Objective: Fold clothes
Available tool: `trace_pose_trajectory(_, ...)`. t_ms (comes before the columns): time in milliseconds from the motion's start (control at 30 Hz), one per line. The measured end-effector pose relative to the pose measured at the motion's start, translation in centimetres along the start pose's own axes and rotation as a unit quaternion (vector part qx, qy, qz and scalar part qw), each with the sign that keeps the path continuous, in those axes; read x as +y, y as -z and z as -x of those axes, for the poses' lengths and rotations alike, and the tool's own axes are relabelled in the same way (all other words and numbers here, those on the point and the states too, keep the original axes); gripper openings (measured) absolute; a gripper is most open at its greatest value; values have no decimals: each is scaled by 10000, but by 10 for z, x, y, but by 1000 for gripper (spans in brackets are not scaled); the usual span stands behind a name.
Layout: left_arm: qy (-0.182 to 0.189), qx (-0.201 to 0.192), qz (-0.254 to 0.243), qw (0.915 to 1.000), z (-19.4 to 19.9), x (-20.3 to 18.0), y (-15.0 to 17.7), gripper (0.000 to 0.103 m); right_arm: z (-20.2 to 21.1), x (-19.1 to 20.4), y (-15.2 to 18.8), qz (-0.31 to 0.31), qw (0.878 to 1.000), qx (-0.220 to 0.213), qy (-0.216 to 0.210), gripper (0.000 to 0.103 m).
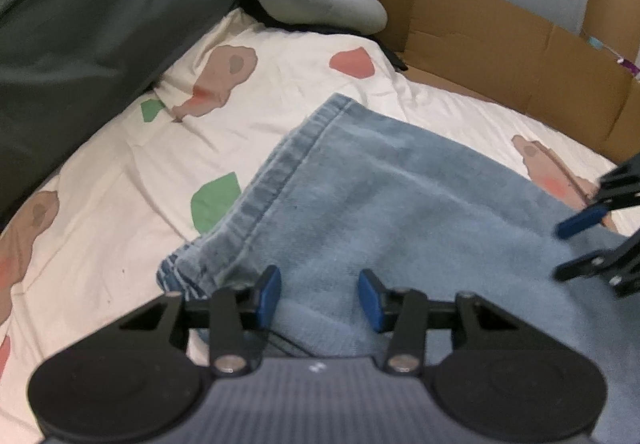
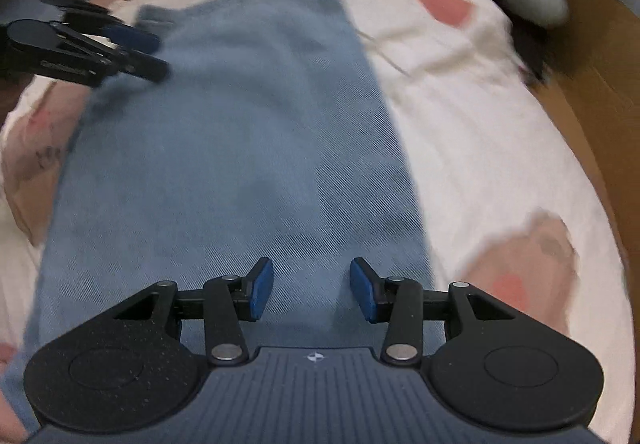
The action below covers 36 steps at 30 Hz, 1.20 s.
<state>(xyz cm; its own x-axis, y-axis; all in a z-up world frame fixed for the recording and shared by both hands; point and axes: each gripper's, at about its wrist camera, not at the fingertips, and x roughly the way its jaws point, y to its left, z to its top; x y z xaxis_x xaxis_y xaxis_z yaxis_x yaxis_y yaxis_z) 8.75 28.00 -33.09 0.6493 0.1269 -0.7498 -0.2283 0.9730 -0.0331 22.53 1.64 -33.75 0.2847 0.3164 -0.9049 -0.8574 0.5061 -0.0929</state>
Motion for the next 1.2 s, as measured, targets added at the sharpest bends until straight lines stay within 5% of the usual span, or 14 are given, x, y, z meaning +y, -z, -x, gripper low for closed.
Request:
trace_pose_trajectory(133, -41, 103, -15, 9999, -2, -1, -4, 47, 18, -17, 36, -173, 9996, 193, -59, 49)
trace_pose_trajectory(500, -73, 450, -40, 9990, -2, -2, -18, 46, 74, -26, 104, -587, 9982, -117, -48, 49)
trace_pose_trajectory(700, -466, 428, -284, 9976, 14, -17, -31, 39, 86, -29, 123, -710, 9967, -383, 114, 49)
trace_pose_trajectory(1200, 446, 580, -543, 9958, 27, -88, -45, 49, 66, -16, 182, -1379, 9861, -918, 91, 49)
